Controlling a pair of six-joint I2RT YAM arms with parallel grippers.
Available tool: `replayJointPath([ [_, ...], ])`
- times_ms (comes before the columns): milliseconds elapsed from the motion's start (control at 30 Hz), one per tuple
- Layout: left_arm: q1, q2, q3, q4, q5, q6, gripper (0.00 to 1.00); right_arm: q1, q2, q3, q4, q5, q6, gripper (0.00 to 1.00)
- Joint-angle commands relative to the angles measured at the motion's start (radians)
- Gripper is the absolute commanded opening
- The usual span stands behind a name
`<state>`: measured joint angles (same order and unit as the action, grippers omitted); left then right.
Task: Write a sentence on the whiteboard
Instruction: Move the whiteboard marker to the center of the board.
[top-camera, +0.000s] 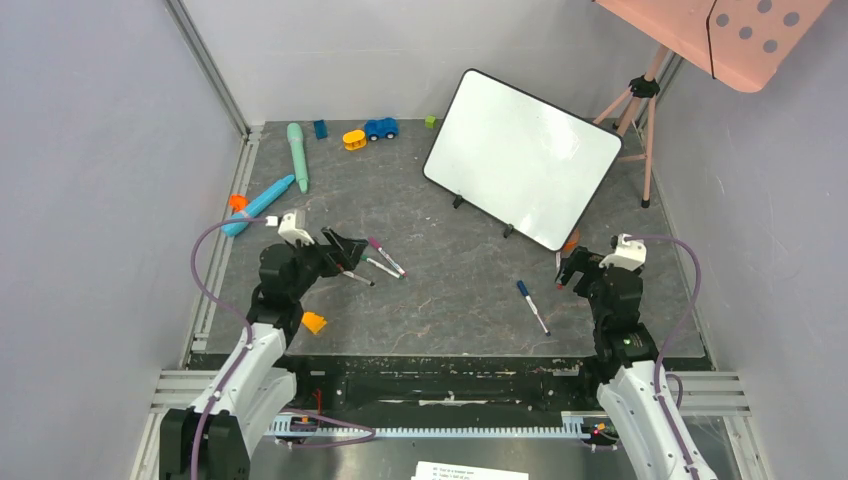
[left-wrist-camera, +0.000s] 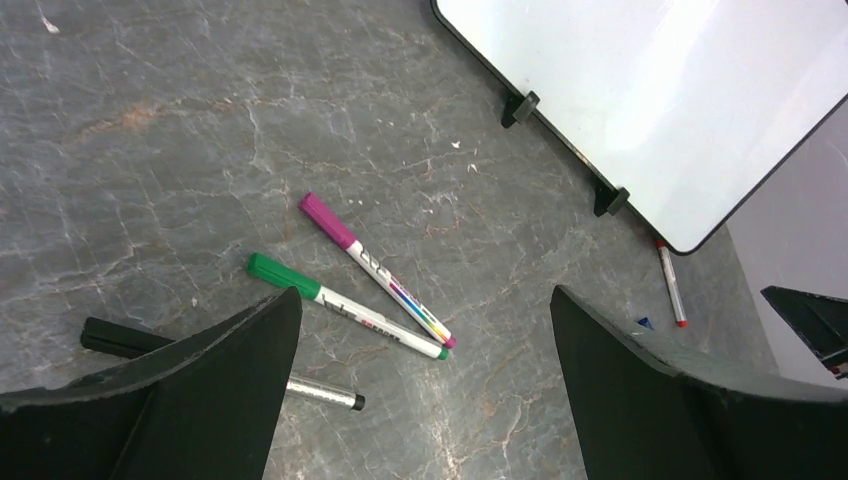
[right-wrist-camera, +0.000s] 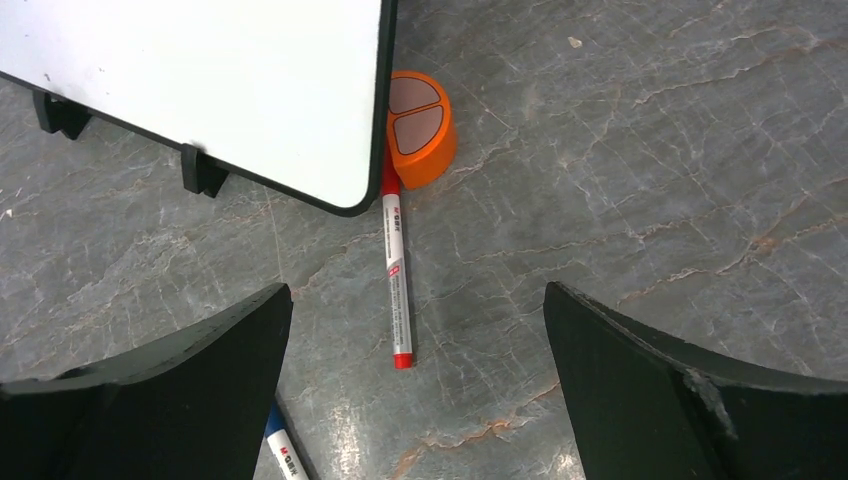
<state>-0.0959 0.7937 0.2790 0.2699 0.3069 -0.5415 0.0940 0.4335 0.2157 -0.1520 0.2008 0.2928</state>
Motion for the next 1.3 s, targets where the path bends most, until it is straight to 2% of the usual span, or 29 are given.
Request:
replayJointPath([
  [0,0.001,0.003,0.001,-0.028,-0.001,-0.079,1.0,0.0,0.001,0.015,0.002,0.045,0.0,0.98],
  [67,0.002,-0.009,0.012,-0.085,-0.042,-0.105,1.0,-0.001,0.01,0.025,0.0,0.057,-0.015,0.98],
  [200,0.002,-0.017,-0.011,-0.063,-0.064,-0.131,1.0,-0.001,0.051,0.036,-0.001,0.095,-0.021,0.98],
  [300,0.004,-0.011,-0.078,-0.068,-0.135,-0.299,1.0,0.0,0.135,0.07,-0.005,0.028,-0.046,0.98],
  [333,0.004,-0.004,-0.099,-0.032,-0.147,-0.311,1.0,0.0,0.162,0.081,-0.006,-0.001,-0.058,0.98],
  [433,0.002,0.023,-0.104,0.021,-0.088,-0.194,1.0,-0.001,0.239,0.114,-0.006,-0.074,-0.084,0.98],
  [667,-0.013,0.14,-0.055,0.01,-0.024,-0.171,1.0,-0.001,0.404,0.188,-0.006,-0.099,-0.117,0.99],
  [767,-0.042,0.136,-0.062,0.047,-0.02,-0.18,1.0,0.001,0.472,0.215,-0.008,-0.135,-0.147,0.85],
  [867,-0.07,0.131,-0.084,0.088,-0.022,-0.183,1.0,0.012,0.522,0.229,-0.009,-0.112,-0.149,0.82],
  [1033,-0.11,0.155,-0.103,0.198,0.018,-0.199,1.0,0.033,0.617,0.252,-0.003,-0.095,-0.15,0.67],
  [1267,-0.197,0.192,-0.083,0.236,0.026,-0.187,1.0,0.052,0.742,0.301,-0.027,-0.055,-0.152,0.47],
])
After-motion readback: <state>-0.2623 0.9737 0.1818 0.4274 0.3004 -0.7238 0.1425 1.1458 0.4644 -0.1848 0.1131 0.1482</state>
